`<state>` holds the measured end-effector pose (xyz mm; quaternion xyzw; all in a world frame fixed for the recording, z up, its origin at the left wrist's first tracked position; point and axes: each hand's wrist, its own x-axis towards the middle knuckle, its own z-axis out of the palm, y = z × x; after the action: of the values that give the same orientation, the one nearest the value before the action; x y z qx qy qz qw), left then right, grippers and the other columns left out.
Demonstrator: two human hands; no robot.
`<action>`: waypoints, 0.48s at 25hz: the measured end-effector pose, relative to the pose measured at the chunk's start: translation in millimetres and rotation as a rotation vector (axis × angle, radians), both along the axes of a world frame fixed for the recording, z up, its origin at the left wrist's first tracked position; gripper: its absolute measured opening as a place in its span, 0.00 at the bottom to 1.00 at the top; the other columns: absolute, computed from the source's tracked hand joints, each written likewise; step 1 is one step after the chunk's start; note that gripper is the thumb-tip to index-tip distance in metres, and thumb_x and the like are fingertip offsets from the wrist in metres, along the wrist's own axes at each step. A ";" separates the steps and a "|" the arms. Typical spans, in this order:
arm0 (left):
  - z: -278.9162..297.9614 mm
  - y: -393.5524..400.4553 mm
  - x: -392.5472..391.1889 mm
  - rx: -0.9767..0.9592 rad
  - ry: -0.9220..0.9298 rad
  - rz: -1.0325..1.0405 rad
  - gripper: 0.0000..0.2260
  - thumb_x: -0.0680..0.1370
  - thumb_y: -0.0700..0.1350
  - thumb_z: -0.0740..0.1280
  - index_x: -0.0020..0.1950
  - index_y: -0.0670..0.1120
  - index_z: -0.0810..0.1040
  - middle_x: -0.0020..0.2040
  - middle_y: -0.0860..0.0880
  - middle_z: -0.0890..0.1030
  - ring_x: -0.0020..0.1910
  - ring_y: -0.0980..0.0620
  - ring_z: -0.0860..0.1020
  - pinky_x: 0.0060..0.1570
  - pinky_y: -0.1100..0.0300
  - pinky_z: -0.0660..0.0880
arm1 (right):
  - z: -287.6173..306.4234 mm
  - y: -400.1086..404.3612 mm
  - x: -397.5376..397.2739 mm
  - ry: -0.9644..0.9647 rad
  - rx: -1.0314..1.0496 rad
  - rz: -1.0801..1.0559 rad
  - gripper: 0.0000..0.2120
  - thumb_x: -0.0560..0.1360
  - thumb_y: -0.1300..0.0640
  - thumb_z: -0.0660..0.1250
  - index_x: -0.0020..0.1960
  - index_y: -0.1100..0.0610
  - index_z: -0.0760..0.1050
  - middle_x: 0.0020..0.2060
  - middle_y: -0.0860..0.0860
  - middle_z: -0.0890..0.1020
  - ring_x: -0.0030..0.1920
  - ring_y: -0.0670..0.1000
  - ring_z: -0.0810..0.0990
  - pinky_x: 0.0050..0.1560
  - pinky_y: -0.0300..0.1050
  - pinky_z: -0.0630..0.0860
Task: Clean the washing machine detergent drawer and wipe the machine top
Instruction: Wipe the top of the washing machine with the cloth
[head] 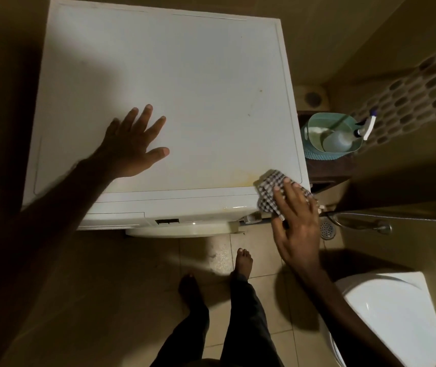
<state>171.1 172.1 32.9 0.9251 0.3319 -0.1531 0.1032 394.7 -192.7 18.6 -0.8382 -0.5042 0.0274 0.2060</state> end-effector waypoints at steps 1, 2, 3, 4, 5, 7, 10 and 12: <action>0.1 -0.2 0.3 -0.003 -0.005 0.004 0.40 0.75 0.74 0.40 0.84 0.58 0.43 0.85 0.49 0.39 0.84 0.41 0.42 0.78 0.36 0.49 | 1.0 -5.0 -9.1 -0.025 -0.021 0.068 0.28 0.80 0.53 0.61 0.80 0.54 0.66 0.81 0.54 0.65 0.81 0.54 0.61 0.80 0.62 0.58; -0.2 -0.2 0.5 -0.004 -0.007 0.007 0.40 0.75 0.74 0.40 0.84 0.58 0.43 0.85 0.49 0.38 0.84 0.42 0.42 0.78 0.36 0.49 | 1.5 -13.2 -14.3 -0.036 -0.042 0.115 0.28 0.80 0.52 0.62 0.79 0.54 0.67 0.81 0.55 0.65 0.81 0.56 0.63 0.78 0.62 0.60; -0.4 0.2 0.7 -0.005 -0.003 0.009 0.40 0.75 0.74 0.40 0.84 0.58 0.42 0.85 0.49 0.38 0.84 0.42 0.42 0.78 0.36 0.48 | 2.1 -22.4 -14.1 -0.037 -0.058 0.125 0.28 0.80 0.51 0.61 0.79 0.54 0.68 0.80 0.55 0.65 0.80 0.57 0.64 0.76 0.63 0.63; -1.3 0.3 0.3 -0.008 0.005 0.011 0.39 0.76 0.73 0.40 0.84 0.58 0.42 0.85 0.49 0.37 0.84 0.42 0.41 0.78 0.36 0.48 | 4.3 -29.8 -9.1 -0.035 -0.067 0.099 0.28 0.80 0.50 0.61 0.79 0.55 0.68 0.80 0.55 0.66 0.79 0.58 0.66 0.74 0.65 0.66; -2.4 0.2 -0.1 -0.009 0.007 0.014 0.39 0.76 0.73 0.40 0.84 0.59 0.41 0.85 0.50 0.37 0.84 0.42 0.41 0.78 0.36 0.47 | 6.3 -34.1 -1.5 -0.034 -0.069 0.050 0.27 0.81 0.49 0.61 0.79 0.55 0.68 0.80 0.55 0.66 0.77 0.58 0.68 0.72 0.67 0.68; -3.3 0.4 -0.4 -0.002 -0.004 0.016 0.39 0.76 0.74 0.40 0.84 0.59 0.41 0.85 0.50 0.37 0.84 0.43 0.41 0.78 0.36 0.47 | 8.8 -27.8 14.1 -0.016 -0.045 -0.024 0.27 0.81 0.47 0.61 0.78 0.55 0.69 0.79 0.55 0.67 0.77 0.57 0.67 0.71 0.70 0.70; -5.7 1.5 -0.5 0.013 -0.010 0.007 0.39 0.75 0.74 0.39 0.84 0.59 0.41 0.85 0.50 0.37 0.84 0.42 0.41 0.78 0.35 0.47 | 6.4 17.7 4.8 0.110 0.074 -0.152 0.27 0.81 0.41 0.63 0.75 0.54 0.74 0.77 0.54 0.71 0.77 0.55 0.66 0.72 0.69 0.69; -7.2 2.1 -1.0 0.013 -0.007 0.006 0.40 0.75 0.74 0.38 0.84 0.59 0.41 0.85 0.50 0.37 0.84 0.42 0.41 0.78 0.35 0.47 | 0.5 43.5 -25.7 0.145 0.143 -0.201 0.23 0.81 0.44 0.67 0.71 0.55 0.78 0.75 0.53 0.74 0.75 0.56 0.71 0.72 0.67 0.69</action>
<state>170.2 174.2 25.6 0.9253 0.3351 -0.1475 0.0987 368.9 -149.2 19.1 -0.8635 -0.4022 0.0314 0.3028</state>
